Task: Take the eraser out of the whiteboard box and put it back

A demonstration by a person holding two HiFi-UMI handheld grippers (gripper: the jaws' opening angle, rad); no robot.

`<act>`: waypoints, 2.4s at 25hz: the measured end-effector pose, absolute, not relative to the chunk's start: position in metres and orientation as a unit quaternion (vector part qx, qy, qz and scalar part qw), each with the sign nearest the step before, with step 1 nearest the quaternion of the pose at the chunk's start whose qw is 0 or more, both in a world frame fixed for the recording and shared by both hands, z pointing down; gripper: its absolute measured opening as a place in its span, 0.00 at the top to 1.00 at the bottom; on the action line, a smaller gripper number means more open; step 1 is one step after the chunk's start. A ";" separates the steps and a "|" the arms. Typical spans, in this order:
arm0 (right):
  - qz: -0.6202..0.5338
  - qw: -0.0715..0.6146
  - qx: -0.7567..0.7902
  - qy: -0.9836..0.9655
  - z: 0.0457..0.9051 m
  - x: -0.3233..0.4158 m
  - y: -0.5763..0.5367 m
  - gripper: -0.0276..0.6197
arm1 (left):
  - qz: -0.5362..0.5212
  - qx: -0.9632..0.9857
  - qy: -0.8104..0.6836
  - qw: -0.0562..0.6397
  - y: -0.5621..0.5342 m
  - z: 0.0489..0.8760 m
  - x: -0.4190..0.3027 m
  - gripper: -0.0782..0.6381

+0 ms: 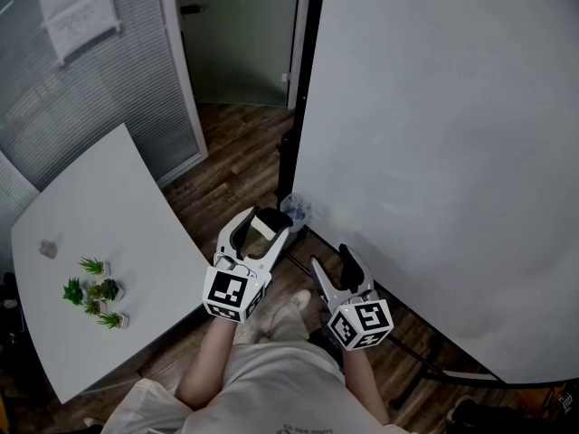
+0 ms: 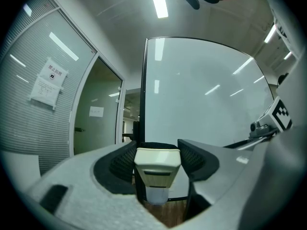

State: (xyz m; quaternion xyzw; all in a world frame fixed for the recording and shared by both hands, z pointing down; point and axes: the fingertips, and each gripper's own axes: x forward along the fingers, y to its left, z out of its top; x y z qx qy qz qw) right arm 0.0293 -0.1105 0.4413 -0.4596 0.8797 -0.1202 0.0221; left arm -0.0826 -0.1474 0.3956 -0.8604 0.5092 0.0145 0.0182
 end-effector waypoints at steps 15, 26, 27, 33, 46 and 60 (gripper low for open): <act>-0.127 0.020 -0.463 0.877 0.447 0.039 -0.122 0.51 | 0.011 -0.863 0.505 0.006 -0.170 0.406 -0.073 0.52; -0.133 0.018 -0.462 0.877 0.452 0.045 -0.131 0.52 | 0.004 -0.869 0.495 0.003 -0.186 0.412 -0.059 0.52; -0.134 0.017 -0.462 0.876 0.452 0.045 -0.132 0.52 | 0.004 -0.869 0.494 0.002 -0.187 0.412 -0.058 0.52; -0.137 0.014 -0.460 0.877 0.455 0.046 -0.137 0.52 | 0.004 -0.870 0.493 -0.004 -0.196 0.416 -0.056 0.52; -0.150 0.006 -0.452 0.879 0.467 0.044 -0.142 0.52 | -0.002 -0.870 0.492 -0.018 -0.201 0.429 -0.055 0.52; -0.154 -0.003 -0.447 0.881 0.474 0.042 -0.145 0.52 | -0.008 -0.870 0.492 -0.034 -0.209 0.443 -0.054 0.52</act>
